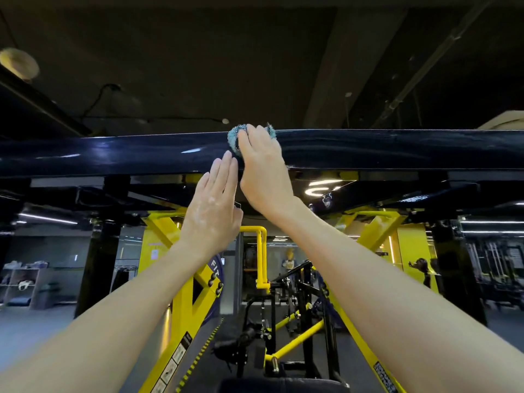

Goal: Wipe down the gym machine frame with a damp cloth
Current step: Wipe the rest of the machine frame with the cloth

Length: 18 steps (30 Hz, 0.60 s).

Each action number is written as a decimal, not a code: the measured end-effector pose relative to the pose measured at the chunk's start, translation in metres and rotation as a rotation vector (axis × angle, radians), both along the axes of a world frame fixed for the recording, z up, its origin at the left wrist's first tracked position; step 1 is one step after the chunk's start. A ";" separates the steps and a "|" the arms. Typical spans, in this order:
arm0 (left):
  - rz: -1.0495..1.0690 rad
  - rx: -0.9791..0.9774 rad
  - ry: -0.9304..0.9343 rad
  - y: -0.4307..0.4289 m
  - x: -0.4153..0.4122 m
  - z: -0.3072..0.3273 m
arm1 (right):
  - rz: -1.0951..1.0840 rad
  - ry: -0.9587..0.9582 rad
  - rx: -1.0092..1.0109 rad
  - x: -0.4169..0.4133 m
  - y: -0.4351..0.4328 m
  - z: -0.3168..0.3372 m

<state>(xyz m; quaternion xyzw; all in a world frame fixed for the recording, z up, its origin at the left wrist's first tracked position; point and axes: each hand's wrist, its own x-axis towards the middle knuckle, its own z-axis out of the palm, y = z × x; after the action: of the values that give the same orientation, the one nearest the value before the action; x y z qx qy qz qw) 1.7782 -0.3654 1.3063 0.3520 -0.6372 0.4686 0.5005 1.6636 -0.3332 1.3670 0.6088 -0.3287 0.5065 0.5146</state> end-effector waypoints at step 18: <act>-0.103 -0.017 -0.085 -0.005 0.012 0.002 | -0.180 -0.367 -0.096 -0.082 0.022 -0.010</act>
<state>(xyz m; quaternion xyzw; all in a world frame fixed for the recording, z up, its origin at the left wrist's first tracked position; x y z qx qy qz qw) 1.7904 -0.3704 1.3081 0.2945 -0.6711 0.4619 0.4994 1.5813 -0.3116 1.3569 0.4493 -0.4456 0.5759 0.5177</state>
